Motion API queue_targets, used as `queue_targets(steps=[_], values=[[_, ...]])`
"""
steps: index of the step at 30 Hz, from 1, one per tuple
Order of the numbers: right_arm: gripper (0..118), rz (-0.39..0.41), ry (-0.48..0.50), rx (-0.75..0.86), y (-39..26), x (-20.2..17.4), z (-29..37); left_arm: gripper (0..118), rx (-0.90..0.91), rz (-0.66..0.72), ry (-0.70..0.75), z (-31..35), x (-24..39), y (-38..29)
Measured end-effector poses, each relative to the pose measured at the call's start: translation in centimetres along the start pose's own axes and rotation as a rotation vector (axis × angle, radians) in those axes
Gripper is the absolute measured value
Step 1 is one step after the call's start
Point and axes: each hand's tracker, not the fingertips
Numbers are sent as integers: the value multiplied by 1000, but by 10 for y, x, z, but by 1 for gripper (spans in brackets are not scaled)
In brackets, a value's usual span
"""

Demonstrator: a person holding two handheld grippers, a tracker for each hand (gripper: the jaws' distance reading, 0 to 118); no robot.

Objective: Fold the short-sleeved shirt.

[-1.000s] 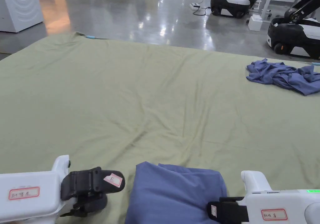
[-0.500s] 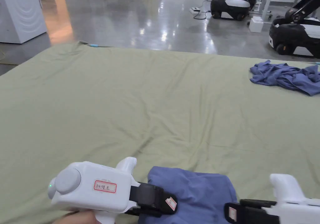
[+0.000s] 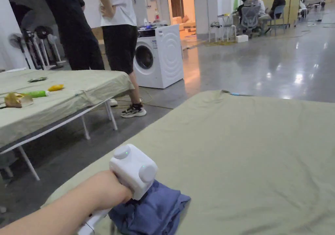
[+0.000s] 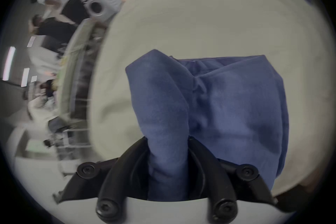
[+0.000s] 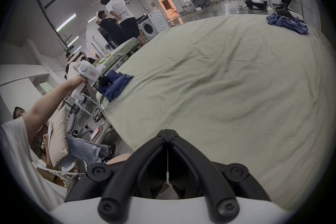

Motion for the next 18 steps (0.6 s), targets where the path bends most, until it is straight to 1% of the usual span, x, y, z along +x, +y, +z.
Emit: queue_targets(steps=[2,5,6,7,8,9,10,11,12,13,14,15,16,17,18], values=[[3,5,-4,0,3,-6,1,19,-34,76,91,-8,-21,-4],[3,21,-27,4,3,-8,4,19,-8,144,72,-18,-44,-11],[3,23,-32,3,3,-9,4,20,29,204,43,-16,-50,-14],[3,19,-33,5,3,-9,5,33,65,266,65,-13,-53,-18],[3,15,-32,5,3,-8,5,72,91,268,128,-11,-56,-20],[3,12,-37,8,3,-9,5,118,143,243,133,5,-51,-26],[3,12,-43,10,3,-7,4,118,287,229,82,15,-48,-27],[3,17,-45,12,2,-8,5,118,335,239,143,26,-49,-33],[3,25,-50,18,1,-10,7,118,399,251,162,39,-48,-37],[3,27,-46,20,1,-11,9,118,454,259,163,68,-44,-45],[3,29,-38,26,1,-10,11,118,499,301,167,83,-40,-50],[3,31,-34,36,1,-12,14,118,537,332,125,105,-33,-57],[3,34,-32,44,1,-15,17,117,558,339,42,128,-25,-66],[3,48,-39,62,1,-18,22,99,627,360,-27,144,-18,-76],[3,70,-53,86,0,-17,28,33,724,425,-28,168,-3,-90]])
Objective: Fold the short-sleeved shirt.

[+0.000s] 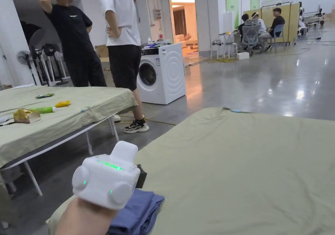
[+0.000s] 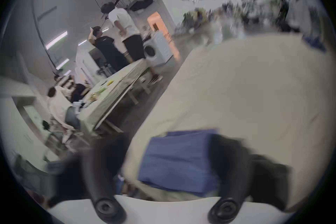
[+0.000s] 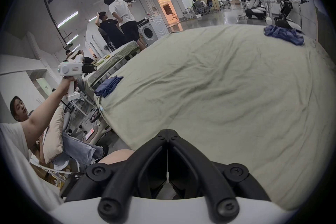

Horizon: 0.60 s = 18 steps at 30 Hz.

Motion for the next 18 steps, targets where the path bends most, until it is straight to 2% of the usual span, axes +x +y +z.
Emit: queue_targets(steps=[1,2,4,5,6,8,9,12,13,16,18], values=[[3,8,-7,22,0,-2,6,0,99,44,14,31,14,-2],[3,10,-18,52,0,-4,12,0,198,107,39,61,30,-6],[3,55,-85,147,-6,-4,29,0,257,228,-133,124,66,-11],[3,94,-143,197,-8,-8,38,0,319,277,-157,151,85,-16],[3,99,-184,232,-9,-11,47,0,361,301,-201,177,106,-21],[3,112,-245,323,-14,-17,68,0,454,288,-254,215,143,-18],[3,135,-307,371,-16,-20,77,0,494,289,-303,232,161,-20],[3,207,-505,496,-22,-33,101,0,503,309,-492,273,210,-26],[3,218,-537,540,-26,-36,108,0,522,310,-579,281,226,-30],[3,276,-693,599,-42,-38,116,0,416,225,-659,299,271,-30],[3,277,-709,613,-53,-39,125,0,449,192,-649,310,287,-38]])
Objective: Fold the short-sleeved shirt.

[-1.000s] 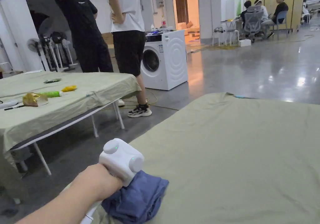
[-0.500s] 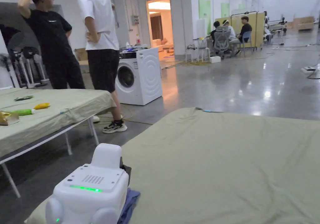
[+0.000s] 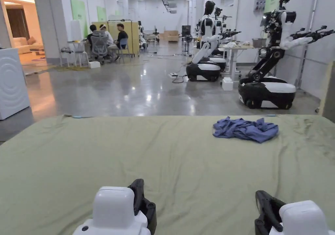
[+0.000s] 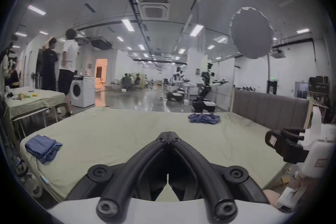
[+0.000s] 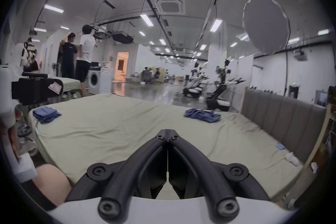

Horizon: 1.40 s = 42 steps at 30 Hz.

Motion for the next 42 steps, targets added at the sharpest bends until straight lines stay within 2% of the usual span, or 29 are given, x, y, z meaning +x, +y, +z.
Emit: queue_targets(steps=[3,5,9,14,15,16,17,18,19,20,21,22,24,25,36,42], values=[[3,53,-47,7,-9,9,15,0,12,-47,34,7,15,-5],[3,50,-72,10,-16,17,21,0,17,-106,60,11,18,-8],[3,15,-93,-6,-31,31,26,0,16,-57,67,13,8,-9],[3,20,-137,-14,-37,33,25,2,46,-53,138,15,-1,-13],[3,16,-158,-4,-37,34,25,20,46,-49,135,15,-3,-13],[3,10,-170,11,-37,35,26,47,47,-45,133,16,-6,-13],[4,4,-177,19,-37,36,25,86,43,-42,132,15,-7,-12],[9,6,-178,17,-36,35,25,111,24,-37,130,14,-9,-12],[20,14,-185,10,-35,34,23,116,37,-31,127,16,-11,-14],[37,20,-195,8,-36,34,22,118,44,-32,134,17,-12,-15],[83,17,-196,10,-36,35,22,118,57,-41,147,17,-11,-16],[116,4,-190,10,-36,35,21,118,64,-51,160,18,-12,-17],[118,-25,-201,17,-43,36,24,118,88,-61,170,20,-14,-17],[118,-24,-190,54,-43,37,27,118,94,-63,174,22,-15,-18],[118,-22,-188,-4,-40,34,6,118,175,-69,205,17,-21,-29],[118,-66,-198,5,-44,37,7,118,98,-79,210,3,-23,-54]])
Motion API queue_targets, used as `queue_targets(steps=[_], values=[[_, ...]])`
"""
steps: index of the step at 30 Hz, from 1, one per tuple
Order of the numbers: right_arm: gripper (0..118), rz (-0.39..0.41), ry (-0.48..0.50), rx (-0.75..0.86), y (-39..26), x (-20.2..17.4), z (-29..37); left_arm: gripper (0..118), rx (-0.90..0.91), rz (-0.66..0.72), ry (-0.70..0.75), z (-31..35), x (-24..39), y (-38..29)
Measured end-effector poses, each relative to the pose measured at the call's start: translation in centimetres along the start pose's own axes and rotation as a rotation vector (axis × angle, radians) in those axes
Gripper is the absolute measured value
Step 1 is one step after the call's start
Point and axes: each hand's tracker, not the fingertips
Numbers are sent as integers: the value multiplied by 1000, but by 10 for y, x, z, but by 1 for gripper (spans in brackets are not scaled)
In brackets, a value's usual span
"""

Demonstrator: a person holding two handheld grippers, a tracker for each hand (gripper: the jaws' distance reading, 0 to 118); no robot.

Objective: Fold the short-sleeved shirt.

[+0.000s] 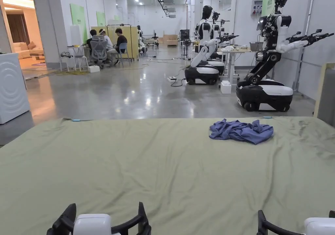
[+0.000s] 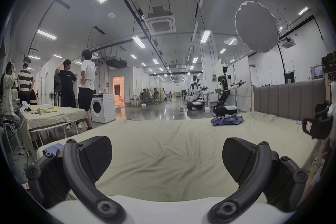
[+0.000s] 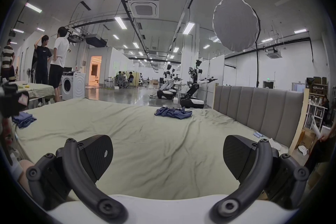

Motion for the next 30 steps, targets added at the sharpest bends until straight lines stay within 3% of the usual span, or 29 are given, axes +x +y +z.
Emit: queue_targets(steps=[4,10,13,19,21,30], values=[[118,-6,68,39,-3,-1,6,118,35,-4,-3,2,1,-1],[118,-20,15,27,-2,-3,7,118,18,-14,-19,1,5,-4],[118,9,-13,47,-3,-7,11,118,14,1,-24,1,2,-3],[118,63,26,76,-3,-15,15,118,7,13,-22,1,1,-3],[118,66,-9,100,-4,-17,19,118,5,8,-25,0,2,-3],[118,18,3,72,-3,-7,16,118,-3,5,-26,-1,3,-3]])
